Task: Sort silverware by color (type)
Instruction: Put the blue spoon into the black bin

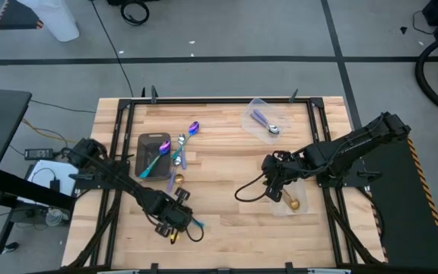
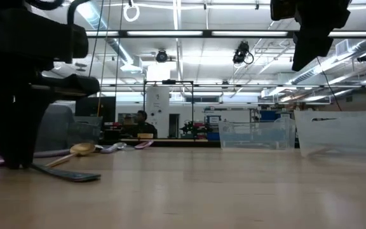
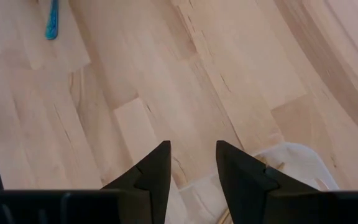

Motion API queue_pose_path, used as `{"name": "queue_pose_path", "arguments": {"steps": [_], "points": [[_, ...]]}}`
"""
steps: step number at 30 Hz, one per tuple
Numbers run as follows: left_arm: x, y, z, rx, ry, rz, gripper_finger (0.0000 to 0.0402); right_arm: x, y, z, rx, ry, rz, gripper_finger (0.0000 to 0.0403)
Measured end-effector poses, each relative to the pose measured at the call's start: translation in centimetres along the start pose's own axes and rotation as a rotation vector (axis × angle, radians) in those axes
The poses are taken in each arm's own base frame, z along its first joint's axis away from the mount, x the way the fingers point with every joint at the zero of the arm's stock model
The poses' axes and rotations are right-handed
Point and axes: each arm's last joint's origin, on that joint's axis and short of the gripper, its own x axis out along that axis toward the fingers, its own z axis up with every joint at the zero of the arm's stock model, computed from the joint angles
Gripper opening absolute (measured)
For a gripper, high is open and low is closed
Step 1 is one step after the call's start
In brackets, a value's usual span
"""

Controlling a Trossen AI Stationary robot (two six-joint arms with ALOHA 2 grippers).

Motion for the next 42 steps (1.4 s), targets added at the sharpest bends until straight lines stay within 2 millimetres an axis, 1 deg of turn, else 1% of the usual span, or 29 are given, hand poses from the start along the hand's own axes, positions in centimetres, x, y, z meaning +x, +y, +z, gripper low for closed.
{"name": "queue_pose_path", "arguments": {"steps": [6,7,9,14,24,28,32,38,42], "points": [[-1.5,-0.7,0.6,0.035,-0.005,0.029,0.0017,0.0,0.0,0.0,0.012,0.000,0.000,0.0137],[-1.9,-0.7,0.6,0.036,-0.010,0.030,0.0017,0.0,0.0,0.0,0.019,0.000,0.001,0.0137],[-3.2,-0.7,1.1,0.029,-0.073,0.036,0.0017,0.0,0.0,0.0,0.035,0.001,0.003,0.0137],[-5.1,-0.2,1.0,0.027,-0.130,0.066,0.0017,0.0,0.2,-0.1,0.050,0.001,0.010,0.0137],[-10.0,1.2,0.3,0.012,-0.295,0.154,0.0017,-0.2,1.2,0.1,0.044,-0.061,0.078,0.0137],[-12.0,1.9,-0.3,-0.011,-0.362,0.191,0.0017,-0.2,1.3,0.3,0.043,-0.081,0.087,0.0137],[-13.6,2.7,-0.8,-0.017,-0.413,0.229,0.0017,-0.4,1.5,0.6,-0.008,-0.139,0.093,0.0137],[-14.8,4.8,-1.4,-0.051,-0.437,0.280,0.0017,-1.8,1.2,1.5,-0.107,-0.310,0.053,0.0137],[-15.2,6.6,-1.8,-0.092,-0.438,0.316,0.0017,-3.4,0.6,2.0,-0.134,-0.412,0.033,0.0137]]}}
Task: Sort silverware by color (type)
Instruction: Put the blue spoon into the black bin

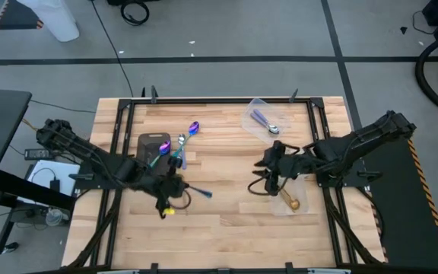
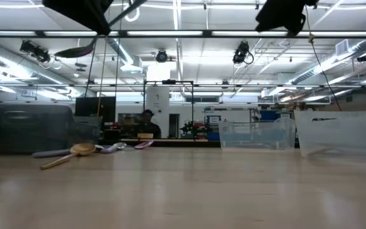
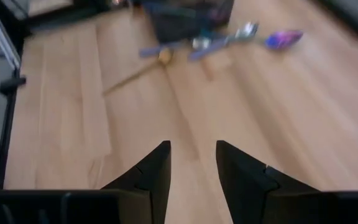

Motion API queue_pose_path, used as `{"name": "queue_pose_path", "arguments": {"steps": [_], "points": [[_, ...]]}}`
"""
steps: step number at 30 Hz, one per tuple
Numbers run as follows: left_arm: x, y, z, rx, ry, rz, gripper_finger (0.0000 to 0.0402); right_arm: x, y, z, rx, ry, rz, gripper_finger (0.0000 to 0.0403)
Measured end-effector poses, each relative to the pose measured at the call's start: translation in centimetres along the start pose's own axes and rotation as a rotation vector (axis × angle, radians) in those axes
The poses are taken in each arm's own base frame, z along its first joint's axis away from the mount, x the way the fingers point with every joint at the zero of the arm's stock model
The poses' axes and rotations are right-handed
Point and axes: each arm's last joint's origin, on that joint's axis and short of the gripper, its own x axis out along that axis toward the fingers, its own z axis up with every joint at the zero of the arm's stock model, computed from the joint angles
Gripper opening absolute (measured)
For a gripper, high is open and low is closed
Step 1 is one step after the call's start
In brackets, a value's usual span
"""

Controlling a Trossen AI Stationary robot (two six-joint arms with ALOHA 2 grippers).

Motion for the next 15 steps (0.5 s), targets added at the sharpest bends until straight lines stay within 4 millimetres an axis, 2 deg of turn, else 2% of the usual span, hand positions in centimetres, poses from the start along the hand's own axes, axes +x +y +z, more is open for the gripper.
{"name": "queue_pose_path", "arguments": {"steps": [9,15], "points": [[0.5,3.1,-0.5,-0.067,0.024,0.073,0.0017,-3.6,-1.7,1.5,-0.076,-0.202,-0.077,0.0137],[1.1,5.2,-1.3,-0.141,0.084,0.124,0.0018,-4.3,-2.2,1.8,-0.076,-0.266,-0.180,0.0137]]}}
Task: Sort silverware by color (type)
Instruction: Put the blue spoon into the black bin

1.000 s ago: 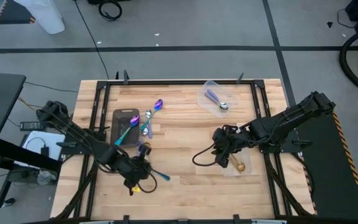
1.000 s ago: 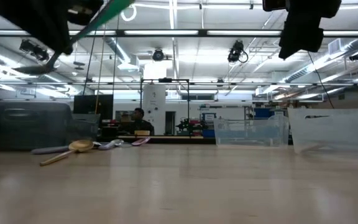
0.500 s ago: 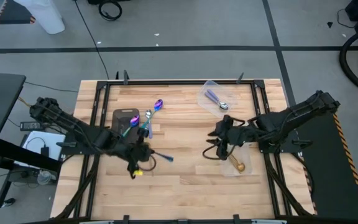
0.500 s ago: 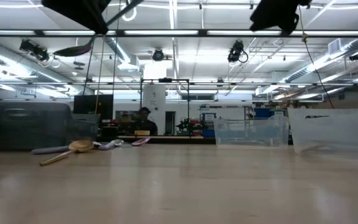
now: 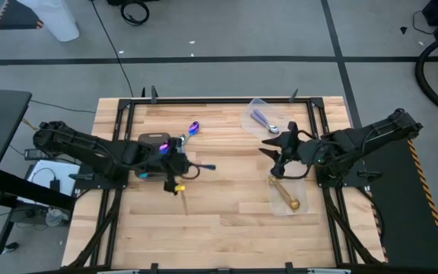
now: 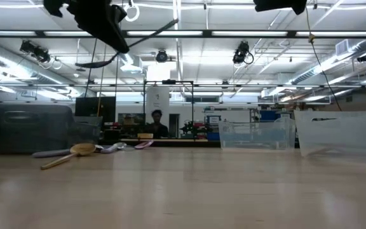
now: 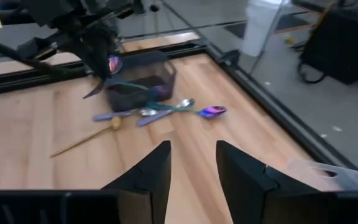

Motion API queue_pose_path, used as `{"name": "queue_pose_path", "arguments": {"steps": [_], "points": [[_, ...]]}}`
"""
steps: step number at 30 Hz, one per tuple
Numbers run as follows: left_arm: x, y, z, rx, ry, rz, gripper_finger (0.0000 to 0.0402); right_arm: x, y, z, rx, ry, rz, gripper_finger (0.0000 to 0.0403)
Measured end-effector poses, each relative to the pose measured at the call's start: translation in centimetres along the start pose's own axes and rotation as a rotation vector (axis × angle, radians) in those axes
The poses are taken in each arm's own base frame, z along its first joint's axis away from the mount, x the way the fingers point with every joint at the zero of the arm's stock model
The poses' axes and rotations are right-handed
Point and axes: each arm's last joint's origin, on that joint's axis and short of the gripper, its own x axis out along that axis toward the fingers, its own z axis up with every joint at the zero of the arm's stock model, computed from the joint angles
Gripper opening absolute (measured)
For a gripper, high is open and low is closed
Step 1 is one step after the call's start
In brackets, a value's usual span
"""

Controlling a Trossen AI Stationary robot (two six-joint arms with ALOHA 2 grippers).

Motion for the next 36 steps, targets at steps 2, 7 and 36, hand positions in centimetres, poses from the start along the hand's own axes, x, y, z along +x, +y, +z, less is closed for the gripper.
{"name": "queue_pose_path", "arguments": {"steps": [2,7,36], "points": [[0.1,0.3,-0.3,0.024,0.030,0.010,0.0018,0.2,0.0,-0.3,-0.006,-0.002,-0.026,0.0137],[0.2,0.7,-1.6,0.122,0.164,0.012,0.0018,0.5,0.0,-1.1,-0.053,0.021,-0.039,0.0137],[0.1,1.9,-11.9,-0.619,0.075,0.292,0.0018,0.4,0.1,-0.5,-0.094,-0.029,-0.019,0.0137]]}}
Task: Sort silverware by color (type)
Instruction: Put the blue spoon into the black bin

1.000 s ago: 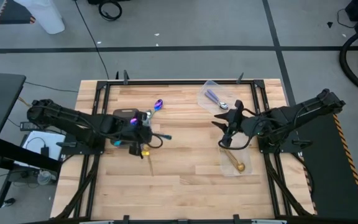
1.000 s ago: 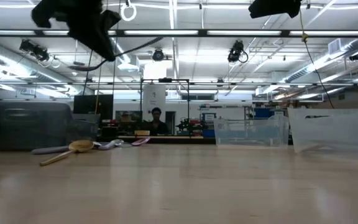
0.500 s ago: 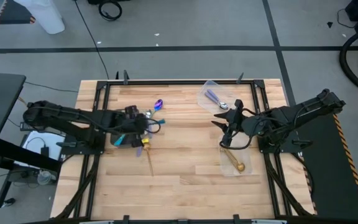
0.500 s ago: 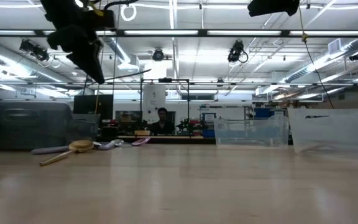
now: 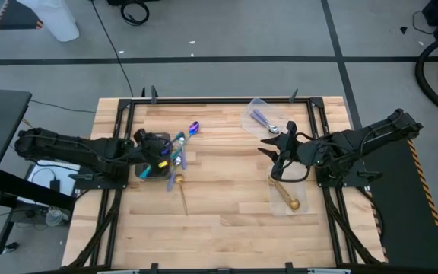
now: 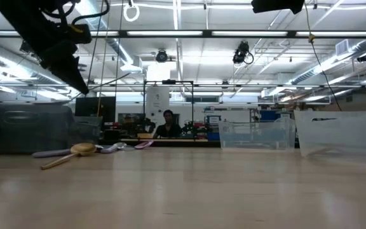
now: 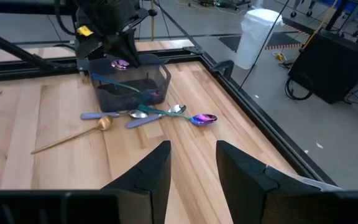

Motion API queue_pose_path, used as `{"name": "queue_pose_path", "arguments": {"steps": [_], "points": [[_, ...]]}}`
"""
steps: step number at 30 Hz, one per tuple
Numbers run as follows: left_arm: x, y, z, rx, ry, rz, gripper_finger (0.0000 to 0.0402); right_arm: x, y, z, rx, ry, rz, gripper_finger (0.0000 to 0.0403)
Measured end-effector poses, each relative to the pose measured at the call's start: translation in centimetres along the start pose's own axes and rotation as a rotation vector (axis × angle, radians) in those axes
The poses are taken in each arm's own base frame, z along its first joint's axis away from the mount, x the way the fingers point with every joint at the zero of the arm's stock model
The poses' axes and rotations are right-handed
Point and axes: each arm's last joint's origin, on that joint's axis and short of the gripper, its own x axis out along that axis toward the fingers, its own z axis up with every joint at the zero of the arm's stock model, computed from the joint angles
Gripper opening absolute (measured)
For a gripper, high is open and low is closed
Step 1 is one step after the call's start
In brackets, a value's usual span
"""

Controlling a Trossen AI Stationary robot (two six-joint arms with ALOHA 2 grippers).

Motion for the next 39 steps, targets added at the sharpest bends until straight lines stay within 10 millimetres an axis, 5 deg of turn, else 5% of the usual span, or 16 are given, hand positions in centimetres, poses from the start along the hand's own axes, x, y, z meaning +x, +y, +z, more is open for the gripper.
{"name": "queue_pose_path", "arguments": {"steps": [20,39], "points": [[1.2,1.2,-4.6,-0.251,0.109,0.068,0.0018,0.0,0.0,0.1,0.005,-0.005,0.004,0.0137],[1.3,1.2,-5.3,-0.356,0.201,0.034,0.0018,0.0,0.0,0.1,0.006,-0.006,0.004,0.0137]]}}
